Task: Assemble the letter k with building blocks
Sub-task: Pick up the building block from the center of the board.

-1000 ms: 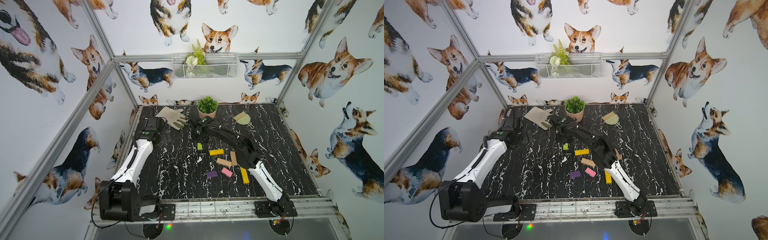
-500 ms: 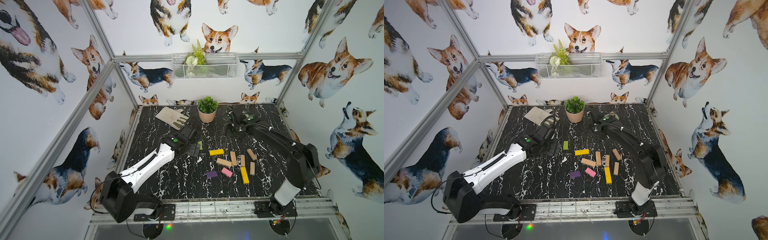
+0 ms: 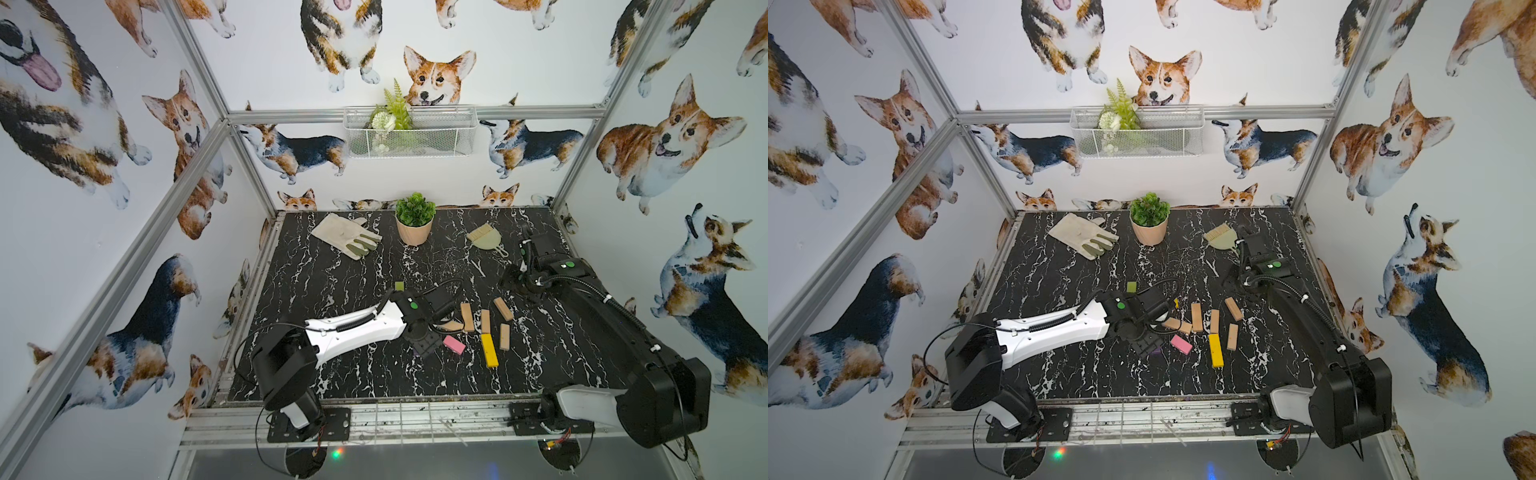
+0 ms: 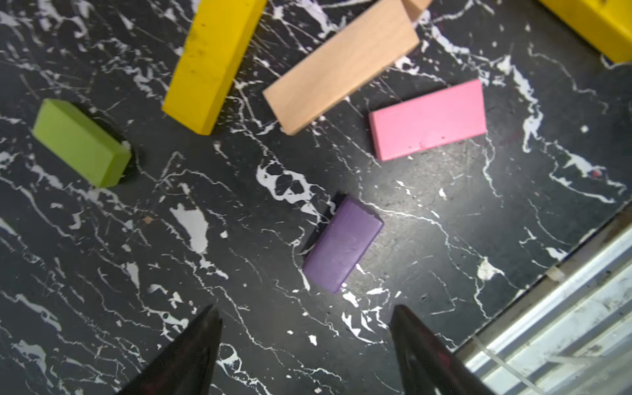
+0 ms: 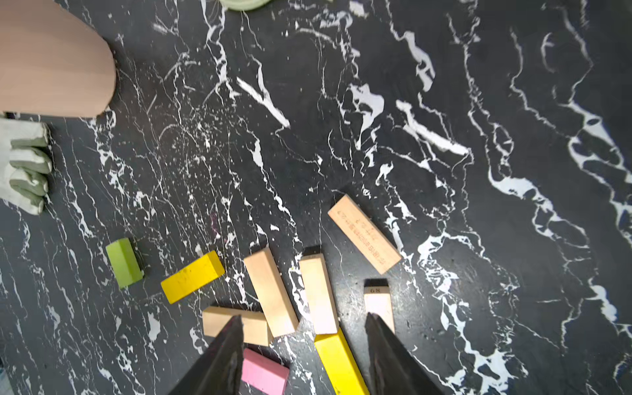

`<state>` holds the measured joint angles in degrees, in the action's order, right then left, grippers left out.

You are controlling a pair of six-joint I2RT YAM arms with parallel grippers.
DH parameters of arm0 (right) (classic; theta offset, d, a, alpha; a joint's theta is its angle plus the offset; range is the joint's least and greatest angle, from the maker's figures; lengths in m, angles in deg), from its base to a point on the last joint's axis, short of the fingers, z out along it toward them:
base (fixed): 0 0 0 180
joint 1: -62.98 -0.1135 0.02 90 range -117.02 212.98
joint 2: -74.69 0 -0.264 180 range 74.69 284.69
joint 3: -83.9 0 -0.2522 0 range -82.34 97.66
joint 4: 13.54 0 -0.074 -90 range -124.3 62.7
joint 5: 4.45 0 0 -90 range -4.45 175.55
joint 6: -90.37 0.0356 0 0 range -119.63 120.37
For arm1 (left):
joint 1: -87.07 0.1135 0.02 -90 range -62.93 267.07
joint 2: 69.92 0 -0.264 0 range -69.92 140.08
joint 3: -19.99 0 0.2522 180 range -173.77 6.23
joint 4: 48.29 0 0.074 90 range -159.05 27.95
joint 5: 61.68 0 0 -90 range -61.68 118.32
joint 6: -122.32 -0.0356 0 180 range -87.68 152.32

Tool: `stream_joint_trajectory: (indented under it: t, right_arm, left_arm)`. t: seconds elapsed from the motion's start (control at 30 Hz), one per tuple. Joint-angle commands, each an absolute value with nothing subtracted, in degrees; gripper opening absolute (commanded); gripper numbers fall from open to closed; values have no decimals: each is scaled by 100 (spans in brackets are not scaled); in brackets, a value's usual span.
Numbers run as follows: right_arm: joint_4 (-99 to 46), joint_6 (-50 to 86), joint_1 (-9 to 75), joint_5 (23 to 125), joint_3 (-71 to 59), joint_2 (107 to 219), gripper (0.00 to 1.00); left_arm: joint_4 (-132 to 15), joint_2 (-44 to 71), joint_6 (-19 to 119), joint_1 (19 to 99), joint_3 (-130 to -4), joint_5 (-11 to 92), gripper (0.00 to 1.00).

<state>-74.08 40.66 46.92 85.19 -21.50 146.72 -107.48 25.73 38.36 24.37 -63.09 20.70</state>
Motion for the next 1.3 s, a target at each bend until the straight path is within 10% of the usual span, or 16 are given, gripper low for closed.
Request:
stream_joint_trajectory:
  t: [0.0, 0.6, 0.93, 1.07, 1.27]
  right_arm:
    - [-7379, 4101, 4699, 8444, -2226, 14499, 59]
    - [-7481, 4159, 4707, 8431, -2328, 14210, 60]
    - [-7398, 4159, 4704, 8452, -2452, 14193, 60]
    - [-7360, 4183, 4704, 8452, -2523, 14205, 60]
    - [-7312, 4194, 4707, 8420, -2599, 14228, 60]
  left_arm:
    - [-10863, 3013, 3663, 2258, -6413, 2175, 77]
    - [-10657, 3793, 3652, 2331, -6451, 2247, 63]
    - [-10670, 3903, 3741, 2546, -6493, 2478, 32]
    - [-10718, 3860, 3828, 2655, -6518, 2512, 0]
    - [-10653, 3307, 4179, 3053, -6398, 2450, 0]
